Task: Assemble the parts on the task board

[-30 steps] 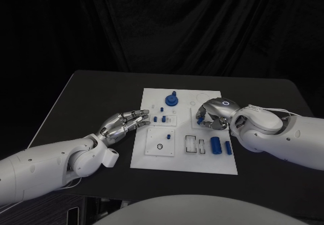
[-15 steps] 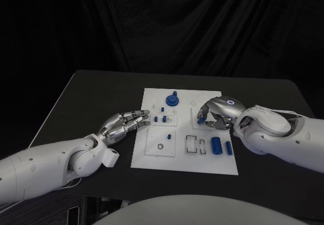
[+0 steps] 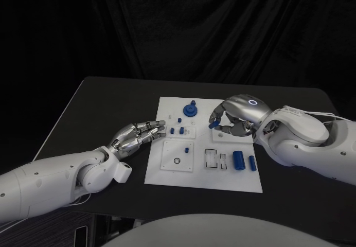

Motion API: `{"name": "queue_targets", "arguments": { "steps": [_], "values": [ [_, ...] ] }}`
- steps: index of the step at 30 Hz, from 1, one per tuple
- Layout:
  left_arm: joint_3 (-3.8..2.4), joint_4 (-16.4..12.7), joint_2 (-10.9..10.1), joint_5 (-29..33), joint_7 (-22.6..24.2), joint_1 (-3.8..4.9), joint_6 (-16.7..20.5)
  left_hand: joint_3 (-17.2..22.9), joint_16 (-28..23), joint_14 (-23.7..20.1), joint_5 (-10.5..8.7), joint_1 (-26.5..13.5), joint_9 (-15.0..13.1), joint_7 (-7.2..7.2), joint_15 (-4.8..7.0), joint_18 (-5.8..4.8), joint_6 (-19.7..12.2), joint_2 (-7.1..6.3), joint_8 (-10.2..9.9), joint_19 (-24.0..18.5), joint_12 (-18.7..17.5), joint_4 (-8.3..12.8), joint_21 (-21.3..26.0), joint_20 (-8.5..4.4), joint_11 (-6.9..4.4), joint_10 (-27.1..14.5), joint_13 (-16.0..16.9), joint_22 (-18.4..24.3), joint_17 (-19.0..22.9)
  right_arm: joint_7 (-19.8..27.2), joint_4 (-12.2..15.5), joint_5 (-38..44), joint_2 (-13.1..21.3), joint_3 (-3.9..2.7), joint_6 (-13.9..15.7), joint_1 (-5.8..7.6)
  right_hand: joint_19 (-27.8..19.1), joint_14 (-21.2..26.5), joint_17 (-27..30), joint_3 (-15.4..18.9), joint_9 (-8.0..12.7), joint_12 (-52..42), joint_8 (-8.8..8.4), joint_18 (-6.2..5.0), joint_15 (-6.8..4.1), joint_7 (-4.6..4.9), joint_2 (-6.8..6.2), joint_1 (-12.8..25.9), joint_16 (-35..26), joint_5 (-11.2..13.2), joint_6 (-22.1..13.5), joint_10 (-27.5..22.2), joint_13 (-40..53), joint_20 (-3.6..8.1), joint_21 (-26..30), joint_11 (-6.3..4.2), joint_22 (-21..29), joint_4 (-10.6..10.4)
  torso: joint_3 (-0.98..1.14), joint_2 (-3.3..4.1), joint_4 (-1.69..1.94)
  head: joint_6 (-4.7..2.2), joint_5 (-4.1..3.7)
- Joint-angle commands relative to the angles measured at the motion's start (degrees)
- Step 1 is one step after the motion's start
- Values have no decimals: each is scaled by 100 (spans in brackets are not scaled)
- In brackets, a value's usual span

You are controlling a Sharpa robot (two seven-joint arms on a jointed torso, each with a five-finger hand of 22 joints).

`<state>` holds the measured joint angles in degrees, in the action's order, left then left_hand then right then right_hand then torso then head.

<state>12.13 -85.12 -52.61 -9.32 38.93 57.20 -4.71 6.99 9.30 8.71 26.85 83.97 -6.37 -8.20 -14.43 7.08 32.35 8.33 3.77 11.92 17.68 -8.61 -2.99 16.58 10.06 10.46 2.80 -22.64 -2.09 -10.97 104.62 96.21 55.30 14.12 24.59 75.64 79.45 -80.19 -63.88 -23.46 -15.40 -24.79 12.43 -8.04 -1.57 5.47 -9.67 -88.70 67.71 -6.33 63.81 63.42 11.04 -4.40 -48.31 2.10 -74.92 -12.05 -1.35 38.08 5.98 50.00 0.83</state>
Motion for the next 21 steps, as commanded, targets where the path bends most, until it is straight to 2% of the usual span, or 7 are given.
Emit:
{"name": "queue_targets", "arguments": {
  "steps": [1,4,6,13,18,21],
  "values": [
    [-5,-4,16,31,427,-8,-47,25,-5,-43,-21,-20,-6,-31,-8,-106,-7,29,32,-24,-13,1,12,15,-25,-21,-6,8,4,-87,93,19,-169,3,-312,-25,5,-27,-8,-9,-289,39,83,121,-29,9,26,29,18,35,33,27,-8,21,-20,3,-609,5,1,3,4,0,8],
    [-5,0,21,31,425,-8,-51,25,-5,-43,-21,-20,-6,-31,-8,-106,-7,29,32,-24,-13,1,12,15,-25,-21,-6,8,4,-77,78,20,-432,4,-490,-128,7,-39,-26,-13,-316,105,74,123,-23,14,27,42,29,6,12,14,-24,20,-23,14,-609,3,-15,-9,22,0,23],
    [-5,9,26,31,422,-8,-54,31,-5,-45,-41,-28,-6,-36,-8,-107,-4,33,34,-26,-13,-1,12,15,-23,-25,-6,15,4,-60,32,55,-607,4,-564,-195,-3,-38,-23,-16,-328,135,69,118,-19,19,30,43,24,-14,1,8,-31,19,17,19,-601,8,-16,-8,21,0,35],
    [-5,50,61,31,427,-9,-74,35,-7,-57,-121,-66,0,-40,-10,-110,-14,41,35,-26,-11,-23,12,14,-19,-36,-7,32,6,71,-223,309,-1264,3,-667,-413,-8,-43,-34,-12,-356,170,80,116,-15,15,36,53,30,-38,17,27,-37,16,33,20,-597,18,11,17,1,0,148],
    [-5,52,64,31,423,-9,-71,38,-7,-59,-136,-71,3,-37,-9,-110,-27,45,33,-26,-14,-26,12,13,-20,-42,-8,36,6,162,-419,370,-1587,2,-713,-530,-5,-49,-48,-10,-370,181,86,117,-17,12,38,54,41,-46,27,44,-37,16,21,16,-600,27,3,11,21,0,130],
    [-5,57,62,31,420,-10,-70,38,-7,-59,-136,-71,3,-37,-9,-110,-27,45,33,-26,-14,-26,12,13,-20,-42,-8,36,6,190,-520,384,-1702,2,-768,-590,-5,-50,-49,-7,-381,191,91,116,-19,11,41,55,41,-55,35,57,-37,17,22,13,-600,35,9,15,19,0,130]
  ]
}}
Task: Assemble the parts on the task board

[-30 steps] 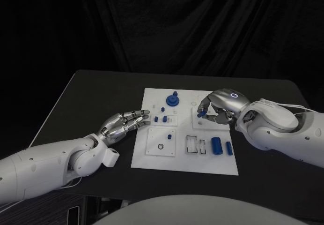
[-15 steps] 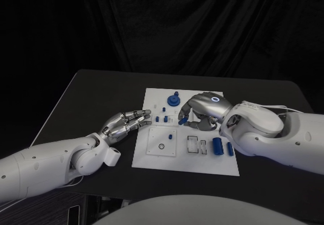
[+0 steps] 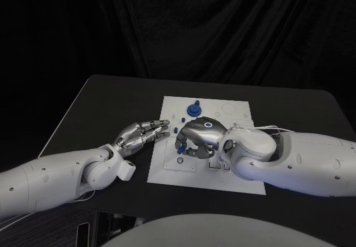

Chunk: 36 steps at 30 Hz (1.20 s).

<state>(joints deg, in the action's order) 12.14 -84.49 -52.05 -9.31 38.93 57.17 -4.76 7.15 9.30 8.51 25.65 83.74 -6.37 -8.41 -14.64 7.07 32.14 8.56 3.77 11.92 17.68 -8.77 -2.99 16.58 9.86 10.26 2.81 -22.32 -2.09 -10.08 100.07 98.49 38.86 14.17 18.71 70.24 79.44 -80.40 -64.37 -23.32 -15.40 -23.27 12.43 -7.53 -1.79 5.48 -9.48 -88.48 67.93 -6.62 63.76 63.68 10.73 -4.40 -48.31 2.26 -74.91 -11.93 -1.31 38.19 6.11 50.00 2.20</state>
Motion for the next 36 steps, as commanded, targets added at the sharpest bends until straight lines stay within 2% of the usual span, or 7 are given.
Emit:
{"name": "queue_targets", "arguments": {
  "steps": [1,3,5,8,18,25,36],
  "values": [
    [-5,-5,7,31,419,-6,-66,23,-7,-39,-15,-47,3,-16,12,-110,-5,21,33,-26,-14,-10,12,13,0,-22,-8,5,6,105,-86,159,-79,-3,-197,-66,-4,-29,0,-19,-388,44,94,66,1,9,23,33,19,-32,45,38,-6,17,19,-4,-602,27,8,7,6,0,-9],
    [-5,0,12,31,418,-6,-68,24,-9,-42,-22,-51,4,-13,13,-110,-7,23,32,-25,-13,-12,11,13,-1,-24,-8,4,6,110,-125,163,-111,-3,-231,-100,-4,-29,-1,-17,-395,49,98,66,0,8,25,34,19,-37,51,46,-6,18,16,-5,-602,32,15,12,7,0,-14],
    [-5,4,19,31,416,-6,-73,24,-9,-42,-22,-51,4,-13,13,-110,-7,23,32,-25,-13,-12,11,13,-1,-24,-8,4,6,111,-156,173,-131,-3,-262,-131,-4,-29,0,-15,-400,53,100,66,0,7,27,35,18,-40,55,51,-6,18,15,-6,-602,36,18,21,35,0,-42],
    [-5,8,28,31,413,-6,-79,24,-9,-42,-22,-51,4,-13,13,-110,-7,23,32,-25,-13,-12,11,13,-1,-24,-8,4,6,107,-186,209,-143,-3,-307,-175,-9,-23,11,-6,-422,67,112,63,-4,3,33,41,5,-51,73,80,-5,19,30,-12,-599,50,4,17,47,0,-54],
    [-5,19,39,31,392,-7,-96,28,-10,-45,-27,-55,5,-13,14,-110,-11,28,31,-29,-16,-15,12,12,-4,-29,-9,14,7,133,-208,240,-122,-3,-270,-273,-11,-22,11,-1,-435,78,116,62,-6,1,33,43,3,-57,79,92,-5,21,34,-15,-598,61,6,24,12,0,-29],
    [-5,23,45,31,380,-7,-106,32,-11,-47,-32,-59,7,-14,13,-110,-17,35,30,-30,-20,-19,12,12,-6,-35,-10,18,7,142,-187,244,-91,-3,-255,-330,-12,-18,17,2,-444,98,111,62,-7,4,31,43,-4,-71,69,91,-9,22,32,-13,-599,72,14,19,26,0,-46],
    [-5,25,36,31,353,-8,-121,36,-8,-47,-38,-63,9,-15,12,-110,-23,40,29,-30,-18,-22,12,13,-7,-38,-10,20,6,105,-157,244,-23,-3,-296,-348,-24,-9,34,1,-458,118,109,56,-7,8,34,36,-23,-92,64,101,-11,23,69,-13,-590,92,6,16,21,0,-23]
  ]
}}
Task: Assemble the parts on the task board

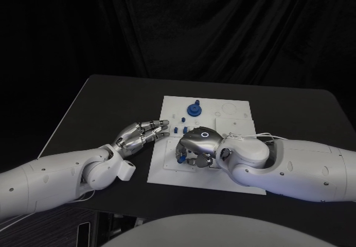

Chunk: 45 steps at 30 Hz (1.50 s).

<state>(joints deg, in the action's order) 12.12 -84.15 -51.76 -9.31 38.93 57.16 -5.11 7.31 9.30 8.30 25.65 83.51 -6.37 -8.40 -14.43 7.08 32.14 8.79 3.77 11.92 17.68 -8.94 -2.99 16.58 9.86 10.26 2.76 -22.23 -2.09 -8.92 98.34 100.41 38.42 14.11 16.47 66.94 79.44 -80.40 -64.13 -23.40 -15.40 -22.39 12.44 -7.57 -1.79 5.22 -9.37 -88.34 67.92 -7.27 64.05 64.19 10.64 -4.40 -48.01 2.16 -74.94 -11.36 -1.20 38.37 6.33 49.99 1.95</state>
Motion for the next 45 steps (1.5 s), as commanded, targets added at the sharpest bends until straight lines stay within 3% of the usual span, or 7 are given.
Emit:
{"name": "queue_targets", "arguments": {
  "steps": [1,14,18,30,36,41,45],
  "values": [
    [-4,-9,7,30,350,-8,-88,21,-8,-28,-43,-44,10,-16,-10,-111,-27,19,28,-30,-23,-9,12,13,-6,-43,-6,13,7,-16,15,52,25,2,-76,-18,-28,-1,27,10,-461,35,107,58,-7,36,22,22,-38,-32,32,51,-3,23,54,-3,-584,39,-6,-2,2,1,-2],
    [-4,0,17,30,322,-9,-108,21,-8,-28,-43,-44,10,-16,-10,-111,-27,19,28,-30,-23,-9,12,13,-6,-43,-6,13,7,-31,-35,52,-27,3,-107,-21,-89,50,69,17,-477,198,-52,48,44,101,15,82,-101,-12,-227,-16,-21,-7,176,64,-558,66,-1,1,6,1,-28],
    [-4,5,21,30,317,-9,-113,21,-8,-28,-43,-44,10,-16,-10,-111,-27,19,28,-30,-23,-9,12,13,-6,-43,-6,13,7,-22,-77,52,-75,3,-151,-32,-175,118,138,16,-297,467,-505,38,197,282,-71,247,-183,145,-956,-444,-84,-113,375,252,-514,-36,-2,0,2,1,-29],
    [-4,15,29,30,309,-10,-126,24,-12,-35,-54,-58,11,-24,-14,-113,-28,24,27,-32,-33,-19,13,14,-7,-57,-8,21,8,11,-147,52,-117,3,-185,-105,-459,389,359,549,37,682,-903,-50,397,248,-210,587,-411,420,-1736,-1292,-91,-303,1028,476,-378,-226,-4,-1,11,1,-43],
    [-4,23,23,30,311,-12,-125,25,-14,-39,-56,-61,12,-28,-15,-113,-30,25,27,-37,-41,-22,14,14,-8,-65,-10,31,8,58,-63,52,5,-5,74,-106,-552,494,383,991,224,528,-863,-86,439,226,-204,530,-415,446,-1992,-1698,4,-373,1194,525,-355,-407,-4,2,10,1,-63],
    [-4,18,11,30,317,-13,-115,25,-14,-39,-56,-61,12,-28,-15,-113,-30,25,27,-37,-41,-22,14,14,-8,-65,-10,31,8,97,207,43,346,-33,428,15,-572,516,387,1063,269,476,-849,-95,440,234,-219,457,-411,444,-2008,-1861,32,-379,1236,534,-348,-493,-2,-3,7,1,-94],
    [-4,12,-17,30,323,-13,-86,26,-12,-40,-50,-69,9,-34,-14,-114,-10,26,32,-38,-39,-27,14,13,-8,-70,-10,35,8,290,481,-313,781,-41,929,334,-448,406,243,1010,294,269,-782,-63,409,243,-116,311,-251,425,-1891,-1840,109,-366,944,501,-414,-501,0,-3,6,1,-117]
  ]
}}
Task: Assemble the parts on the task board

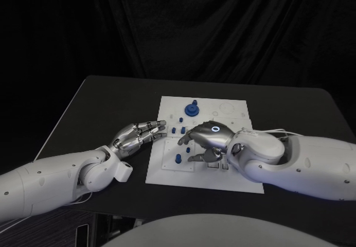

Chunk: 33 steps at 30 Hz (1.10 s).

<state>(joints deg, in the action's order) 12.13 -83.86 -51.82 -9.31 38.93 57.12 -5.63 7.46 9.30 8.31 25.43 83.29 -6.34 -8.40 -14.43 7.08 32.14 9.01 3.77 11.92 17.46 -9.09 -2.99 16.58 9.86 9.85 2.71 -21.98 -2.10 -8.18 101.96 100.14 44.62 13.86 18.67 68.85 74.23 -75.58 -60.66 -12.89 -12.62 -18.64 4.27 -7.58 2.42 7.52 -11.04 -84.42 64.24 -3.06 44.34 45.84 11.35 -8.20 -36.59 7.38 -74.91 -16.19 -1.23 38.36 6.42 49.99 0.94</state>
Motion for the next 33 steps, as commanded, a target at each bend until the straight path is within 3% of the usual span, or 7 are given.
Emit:
{"name": "queue_targets", "arguments": {
  "steps": [1,8,14,19,22,26,33],
  "values": [
    [-5,-17,-14,30,323,-9,-28,9,-10,-39,-25,-51,4,-36,-14,-115,-4,2,34,-36,-17,-14,14,13,-8,-31,-5,7,8,248,164,-362,240,-15,767,196,93,-98,-129,-43,25,-151,38,-58,-19,19,64,-86,146,4,88,2,54,19,-234,-29,-425,-21,4,-2,-5,1,-21],
    [-5,-29,-26,31,331,-9,19,2,-1,-35,-2,-76,0,-42,-13,-115,19,-3,43,-32,-1,-35,12,13,-4,-28,-2,6,6,421,546,-1003,1089,9,1240,541,180,-157,-174,-53,83,-541,73,-35,-42,58,149,-93,215,1,169,90,194,44,-398,-72,-458,-18,4,-7,-1,1,-76],
    [-5,-45,-37,31,337,-10,35,2,1,-35,11,-85,0,-42,-12,-115,23,-1,45,-32,-1,-44,11,13,-3,-30,-2,12,5,177,560,-1317,1617,30,1061,568,225,-191,-185,-59,97,-1069,209,-30,-115,144,244,-7,238,-10,454,411,386,97,-479,-174,-472,-36,-1,-4,-8,1,-120],
    [-5,-52,-42,31,337,-10,38,4,7,-31,37,-96,0,-41,-12,-114,27,4,47,-29,3,-56,10,13,-1,-31,-1,14,4,-225,552,-1387,1915,37,918,405,259,-231,-174,26,-97,-2632,639,-24,-319,-49,283,294,224,-33,1268,1010,1226,263,-497,-416,-475,-22,-21,-15,-7,1,-138],
    [-5,-54,-47,31,338,-10,29,4,7,-31,37,-96,0,-41,-12,-114,27,4,47,-29,3,-56,10,13,-1,-31,-1,14,4,-675,538,-1405,2013,40,782,283,380,-378,-321,152,-340,-4501,1106,-3,-462,-306,392,903,361,-252,1611,1389,2816,407,-706,-646,-523,-16,-21,-14,-14,1,-155],
    [-5,-55,-50,30,337,-10,22,5,6,-33,43,-99,1,-43,-13,-114,22,6,47,-27,4,-60,9,13,-1,-31,-1,11,5,-1286,527,-1301,2062,42,436,161,525,-527,-515,183,-769,-5639,1717,70,-568,-373,385,1639,527,-244,1493,1901,4319,498,-1016,-752,-587,-52,-16,-8,-11,1,-190],
    [-5,-53,-47,30,344,-10,17,7,12,-30,54,-105,1,-43,-14,-115,26,11,48,-24,7,-67,8,14,0,-31,-1,9,4,-1988,474,-1109,2057,43,-30,79,648,-675,-829,16,-1291,-6314,2405,114,-616,-436,183,2548,807,-75,1224,2598,5517,562,-1456,-795,-673,-85,-18,-6,-7,1,-196]
  ]
}}
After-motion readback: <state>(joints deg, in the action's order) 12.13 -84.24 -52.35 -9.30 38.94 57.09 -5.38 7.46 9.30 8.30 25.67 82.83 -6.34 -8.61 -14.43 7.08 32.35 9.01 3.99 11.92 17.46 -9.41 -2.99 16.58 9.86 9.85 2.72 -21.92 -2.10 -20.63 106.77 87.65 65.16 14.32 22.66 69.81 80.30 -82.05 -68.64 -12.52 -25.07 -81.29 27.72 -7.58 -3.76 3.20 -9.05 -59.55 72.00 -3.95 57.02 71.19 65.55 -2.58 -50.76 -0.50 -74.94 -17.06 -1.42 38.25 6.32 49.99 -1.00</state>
